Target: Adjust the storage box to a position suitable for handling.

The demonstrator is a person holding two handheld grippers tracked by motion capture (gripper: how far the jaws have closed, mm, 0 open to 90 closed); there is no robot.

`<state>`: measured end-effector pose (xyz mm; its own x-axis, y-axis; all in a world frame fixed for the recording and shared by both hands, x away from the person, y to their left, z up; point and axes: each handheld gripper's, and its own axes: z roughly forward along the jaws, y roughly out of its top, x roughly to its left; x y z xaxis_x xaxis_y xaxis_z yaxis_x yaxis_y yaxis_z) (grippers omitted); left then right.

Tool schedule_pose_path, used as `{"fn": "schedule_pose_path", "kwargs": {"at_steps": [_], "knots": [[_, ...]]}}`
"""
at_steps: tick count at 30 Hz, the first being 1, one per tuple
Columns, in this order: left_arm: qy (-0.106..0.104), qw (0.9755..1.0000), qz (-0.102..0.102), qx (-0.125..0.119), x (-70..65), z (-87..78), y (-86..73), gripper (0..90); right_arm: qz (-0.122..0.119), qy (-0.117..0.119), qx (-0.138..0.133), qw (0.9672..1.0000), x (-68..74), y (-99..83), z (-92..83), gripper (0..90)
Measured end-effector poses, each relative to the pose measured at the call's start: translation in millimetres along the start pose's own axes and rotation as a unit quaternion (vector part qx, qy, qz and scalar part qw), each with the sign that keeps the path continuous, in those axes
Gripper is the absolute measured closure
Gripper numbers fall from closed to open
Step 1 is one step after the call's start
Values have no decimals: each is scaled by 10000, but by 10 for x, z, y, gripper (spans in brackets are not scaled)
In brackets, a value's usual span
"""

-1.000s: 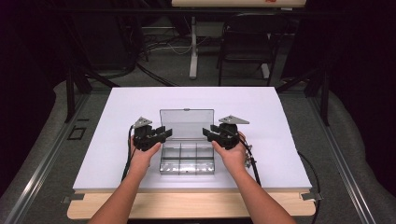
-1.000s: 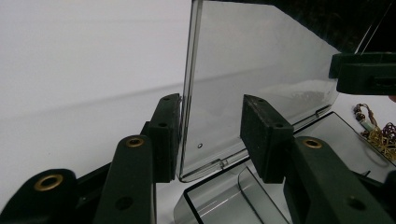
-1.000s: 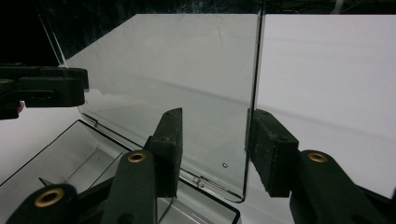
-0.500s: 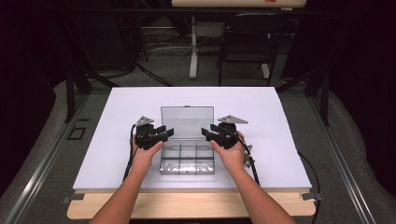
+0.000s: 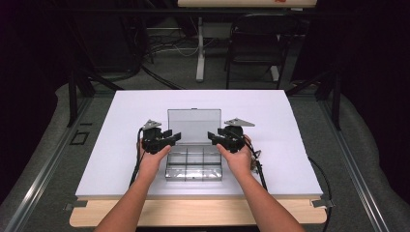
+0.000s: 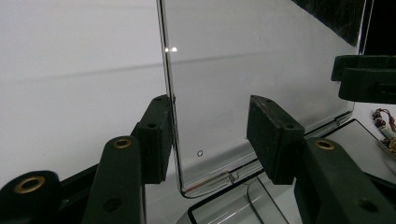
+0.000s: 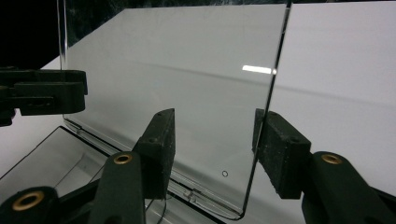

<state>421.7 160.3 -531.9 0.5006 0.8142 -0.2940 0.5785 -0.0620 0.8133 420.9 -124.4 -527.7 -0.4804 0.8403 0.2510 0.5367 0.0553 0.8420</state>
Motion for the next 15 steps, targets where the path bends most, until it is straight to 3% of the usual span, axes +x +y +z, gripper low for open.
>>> {"fn": "schedule_pose_path", "kwargs": {"at_steps": [15], "knots": [[38, 9999, -90, 71, 29, 62, -2, 529, -9, -56, 142, 9999, -24, 1, 65, 487]]}}
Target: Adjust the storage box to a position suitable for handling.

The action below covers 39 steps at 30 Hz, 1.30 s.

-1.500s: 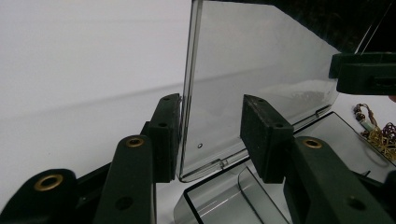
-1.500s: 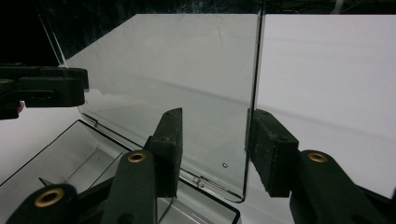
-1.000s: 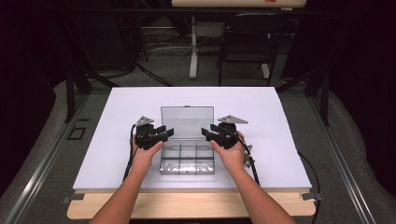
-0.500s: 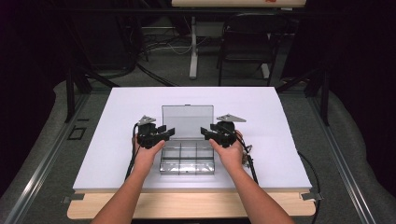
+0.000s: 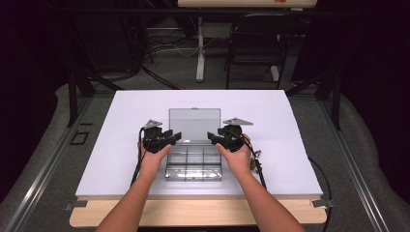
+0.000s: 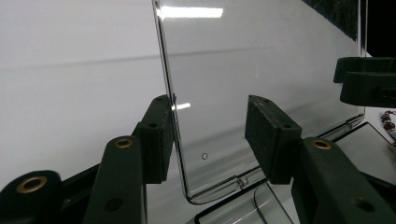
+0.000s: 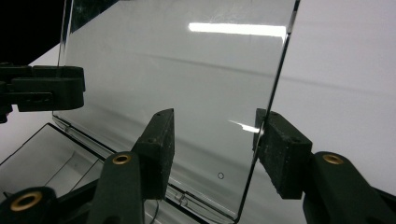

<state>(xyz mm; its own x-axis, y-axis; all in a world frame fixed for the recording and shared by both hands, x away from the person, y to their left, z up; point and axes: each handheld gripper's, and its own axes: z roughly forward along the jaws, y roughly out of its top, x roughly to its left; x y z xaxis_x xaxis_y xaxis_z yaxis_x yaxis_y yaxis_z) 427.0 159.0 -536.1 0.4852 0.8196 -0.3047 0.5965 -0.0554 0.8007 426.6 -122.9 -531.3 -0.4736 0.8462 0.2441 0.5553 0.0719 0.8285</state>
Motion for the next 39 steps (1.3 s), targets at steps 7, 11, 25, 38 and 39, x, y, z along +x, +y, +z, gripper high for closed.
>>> {"fn": "schedule_pose_path", "kwargs": {"at_steps": [7, 11, 25, 38, 39], "knots": [[-55, 9999, -91, 46, 23, 15, -4, 524, 112, 16, 20, 9999, -18, -5, 35, 494], [-71, 9999, -130, 27, 31, 25, -8, 524, 129, 14, 40, 9999, -26, -8, 47, 495], [-160, 9992, -303, 198, 72, 53, 14, 518, 299, 108, 167, 9994, -70, 2, 82, 489], [-295, 9977, -540, 280, 119, 75, 8, 521, 515, 201, 286, 9981, -109, 5, 109, 487], [-291, 9976, -562, 283, 121, 76, 8, 521, 513, 199, 300, 9980, -114, 4, 111, 486]]}}
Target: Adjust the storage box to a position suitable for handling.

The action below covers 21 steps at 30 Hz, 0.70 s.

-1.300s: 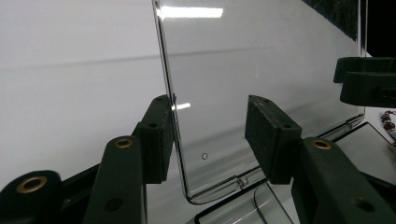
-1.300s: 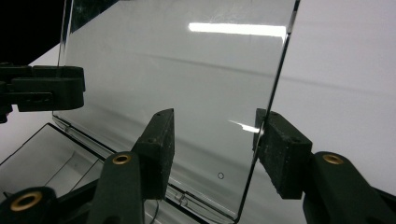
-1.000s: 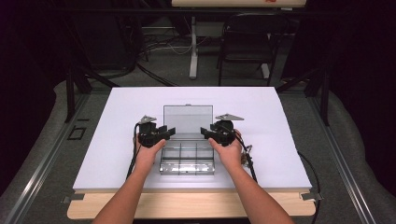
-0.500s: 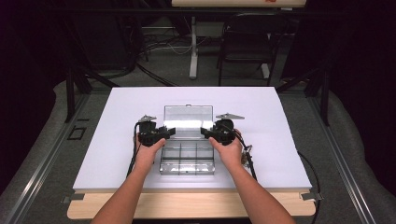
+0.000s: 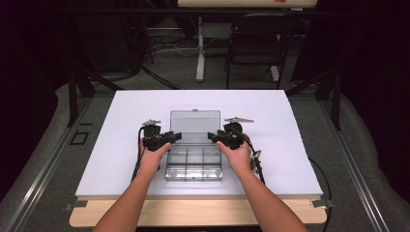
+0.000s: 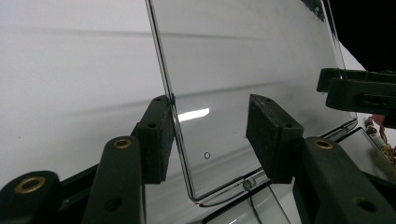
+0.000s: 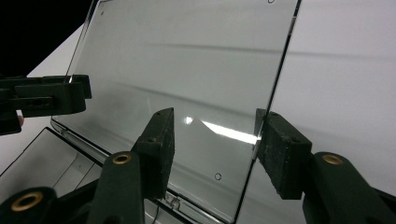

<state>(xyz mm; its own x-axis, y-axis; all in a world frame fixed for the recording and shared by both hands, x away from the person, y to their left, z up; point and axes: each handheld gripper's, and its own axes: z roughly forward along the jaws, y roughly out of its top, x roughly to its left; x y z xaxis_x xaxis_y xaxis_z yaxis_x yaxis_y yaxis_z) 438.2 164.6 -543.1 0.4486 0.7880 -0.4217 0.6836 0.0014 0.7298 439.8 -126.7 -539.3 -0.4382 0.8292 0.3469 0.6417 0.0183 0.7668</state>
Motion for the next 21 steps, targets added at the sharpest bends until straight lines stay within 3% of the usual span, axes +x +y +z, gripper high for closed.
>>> {"fn": "schedule_pose_path", "kwargs": {"at_steps": [21], "knots": [[-125, 9982, -550, 203, 57, 39, 18, 525, 478, 158, 252, 9984, -66, 9, 35, 487]]}}
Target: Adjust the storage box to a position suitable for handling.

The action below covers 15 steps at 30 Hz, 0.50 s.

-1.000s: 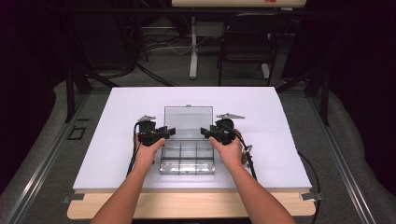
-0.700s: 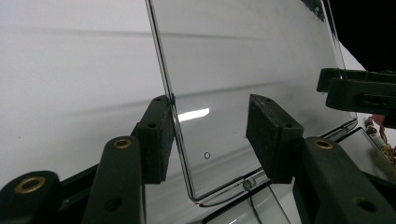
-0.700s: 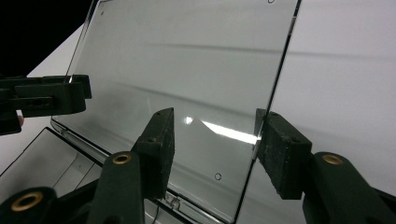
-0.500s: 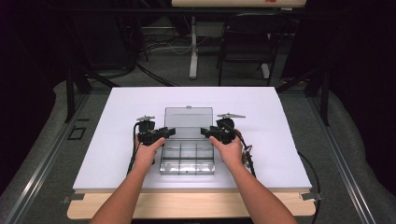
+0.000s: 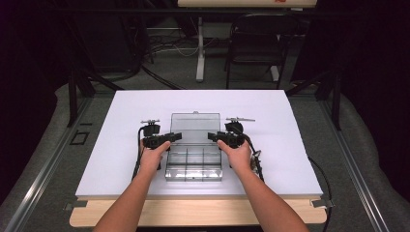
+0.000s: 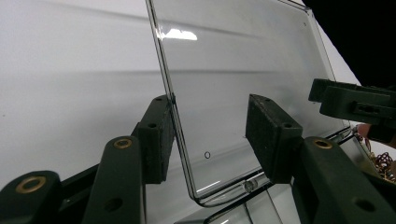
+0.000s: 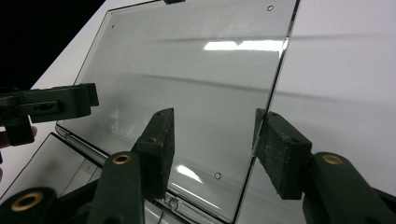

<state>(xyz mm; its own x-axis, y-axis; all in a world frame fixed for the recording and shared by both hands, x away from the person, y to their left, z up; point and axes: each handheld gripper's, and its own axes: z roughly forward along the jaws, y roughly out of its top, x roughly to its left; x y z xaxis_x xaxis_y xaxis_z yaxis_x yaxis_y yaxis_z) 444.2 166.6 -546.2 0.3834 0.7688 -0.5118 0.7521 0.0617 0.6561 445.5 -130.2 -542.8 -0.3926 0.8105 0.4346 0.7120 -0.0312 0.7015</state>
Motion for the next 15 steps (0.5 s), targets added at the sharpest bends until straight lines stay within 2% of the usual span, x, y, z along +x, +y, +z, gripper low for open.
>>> {"fn": "schedule_pose_path", "kwargs": {"at_steps": [15], "knots": [[-8, 9999, -150, 86, 13, 16, 9, 520, 203, 30, 199, 9996, -19, 38, 21, 486]]}}
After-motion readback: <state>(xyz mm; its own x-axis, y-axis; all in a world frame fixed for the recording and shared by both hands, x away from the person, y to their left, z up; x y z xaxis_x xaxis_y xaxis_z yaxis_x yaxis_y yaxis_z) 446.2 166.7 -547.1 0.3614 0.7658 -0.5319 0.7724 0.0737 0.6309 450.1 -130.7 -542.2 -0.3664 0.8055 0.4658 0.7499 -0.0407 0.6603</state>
